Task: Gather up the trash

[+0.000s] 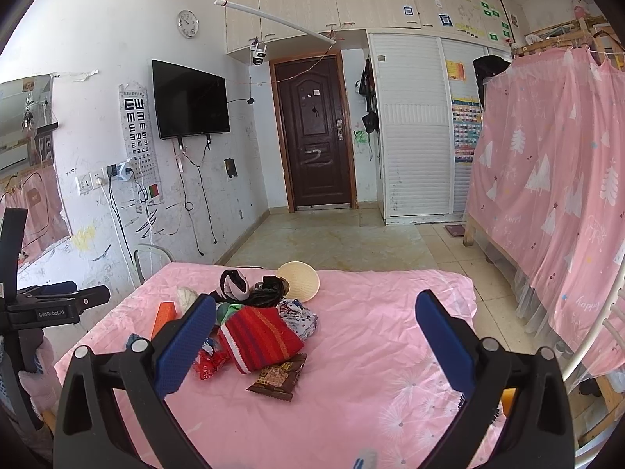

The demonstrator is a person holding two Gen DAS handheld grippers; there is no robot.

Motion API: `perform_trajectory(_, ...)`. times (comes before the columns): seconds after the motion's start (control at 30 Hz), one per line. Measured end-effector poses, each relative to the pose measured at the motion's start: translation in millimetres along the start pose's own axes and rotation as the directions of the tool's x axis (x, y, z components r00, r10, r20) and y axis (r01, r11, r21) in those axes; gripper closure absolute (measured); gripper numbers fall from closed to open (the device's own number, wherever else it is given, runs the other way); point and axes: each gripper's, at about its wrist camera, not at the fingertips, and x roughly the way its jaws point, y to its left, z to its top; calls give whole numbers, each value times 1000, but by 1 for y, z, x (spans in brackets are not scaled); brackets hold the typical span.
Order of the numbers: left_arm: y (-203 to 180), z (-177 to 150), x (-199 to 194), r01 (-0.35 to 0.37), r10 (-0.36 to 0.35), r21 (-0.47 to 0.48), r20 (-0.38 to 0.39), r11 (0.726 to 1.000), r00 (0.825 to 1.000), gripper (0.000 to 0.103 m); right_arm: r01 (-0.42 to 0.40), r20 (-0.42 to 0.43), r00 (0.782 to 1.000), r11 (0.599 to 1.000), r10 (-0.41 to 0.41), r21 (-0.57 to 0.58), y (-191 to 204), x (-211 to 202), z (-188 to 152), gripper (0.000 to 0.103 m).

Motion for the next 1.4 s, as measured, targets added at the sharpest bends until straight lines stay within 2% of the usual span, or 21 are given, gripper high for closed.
perform_trajectory(1.4, 4, -5, 5, -4, 4, -7, -8, 1000, 1000, 6, 1, -5, 1000, 1000, -1, -10, 5, 3, -1, 11)
